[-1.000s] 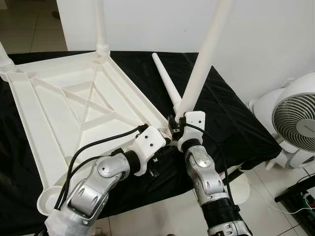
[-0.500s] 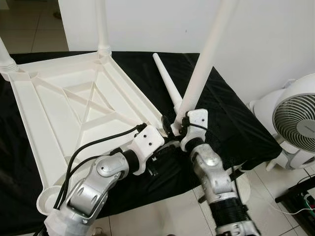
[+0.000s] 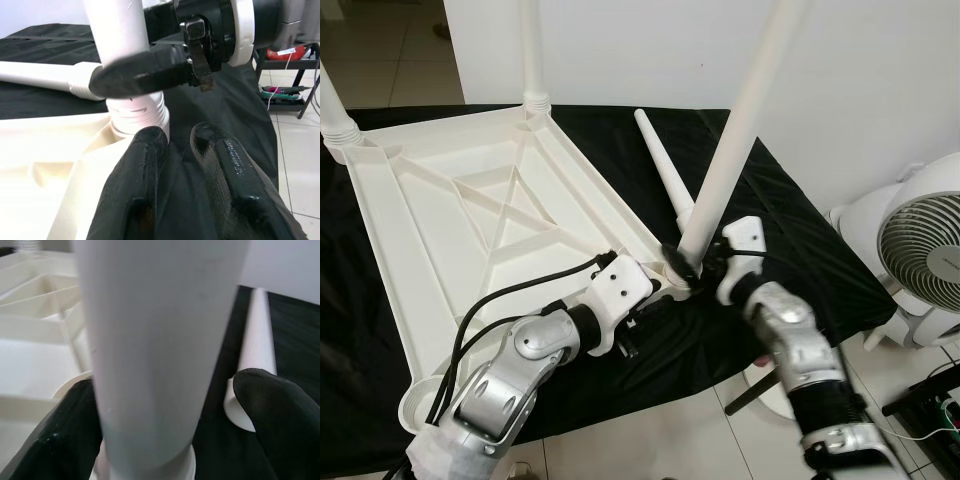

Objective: Building children table

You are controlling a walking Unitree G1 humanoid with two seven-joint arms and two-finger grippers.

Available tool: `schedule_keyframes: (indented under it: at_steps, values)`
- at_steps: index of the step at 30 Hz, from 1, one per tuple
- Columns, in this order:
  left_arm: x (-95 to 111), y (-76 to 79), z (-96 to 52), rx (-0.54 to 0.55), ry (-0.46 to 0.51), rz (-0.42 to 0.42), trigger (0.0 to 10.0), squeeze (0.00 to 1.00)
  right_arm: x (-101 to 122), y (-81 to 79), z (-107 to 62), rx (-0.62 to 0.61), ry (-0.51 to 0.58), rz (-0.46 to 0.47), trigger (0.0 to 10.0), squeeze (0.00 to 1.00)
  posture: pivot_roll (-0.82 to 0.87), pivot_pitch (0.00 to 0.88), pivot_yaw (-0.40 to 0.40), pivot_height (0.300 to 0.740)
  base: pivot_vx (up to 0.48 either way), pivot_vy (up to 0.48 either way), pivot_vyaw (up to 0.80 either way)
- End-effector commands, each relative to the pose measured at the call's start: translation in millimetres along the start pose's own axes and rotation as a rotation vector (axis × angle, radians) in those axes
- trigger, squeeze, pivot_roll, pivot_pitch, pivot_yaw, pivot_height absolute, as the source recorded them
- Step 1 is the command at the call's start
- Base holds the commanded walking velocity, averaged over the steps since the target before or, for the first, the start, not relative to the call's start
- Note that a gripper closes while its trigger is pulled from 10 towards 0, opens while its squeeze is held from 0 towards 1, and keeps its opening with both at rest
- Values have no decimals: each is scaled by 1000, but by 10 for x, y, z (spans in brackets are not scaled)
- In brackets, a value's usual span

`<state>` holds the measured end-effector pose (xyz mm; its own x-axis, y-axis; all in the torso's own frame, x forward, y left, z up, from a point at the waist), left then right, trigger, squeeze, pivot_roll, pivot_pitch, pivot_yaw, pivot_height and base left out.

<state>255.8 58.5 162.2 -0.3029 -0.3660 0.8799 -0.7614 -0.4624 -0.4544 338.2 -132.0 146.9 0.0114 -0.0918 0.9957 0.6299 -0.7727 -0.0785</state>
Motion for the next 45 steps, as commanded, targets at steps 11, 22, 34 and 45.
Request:
schedule_keyframes:
  at_steps: [11,22,34,45]
  values:
    - [8,25,-15,-43,9,9,10000,0,-55,155,42,137,-86,-45,10000,0,100,35,-106,740,0,0,0]
    - [20,21,-26,-35,8,5,10000,0,-170,131,121,194,-138,-56,0,0,116,40,-109,740,0,0,0]
    - [19,47,-35,-36,6,0,10000,0,-249,187,73,129,-128,-18,10000,0,112,41,-113,740,0,0,0]
    - [15,88,-22,-42,10,-10,10000,0,-301,201,113,-174,-79,42,10000,0,98,35,-113,740,0,0,0]
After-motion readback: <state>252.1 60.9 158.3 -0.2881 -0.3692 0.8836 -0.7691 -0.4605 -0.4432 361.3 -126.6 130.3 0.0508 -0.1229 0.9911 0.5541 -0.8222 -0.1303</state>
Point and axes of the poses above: a point about 5 cm out from each wrist's last joint towards the gripper, its own z axis pointing out of the wrist towards the gripper, its own x axis along the axis of the wrist's last joint, y = z × x, the point moved 1 cm from there along z, pointing out of the wrist towards the gripper, and after that the axes turned 12 degrees about z, right-handed, at the moved point
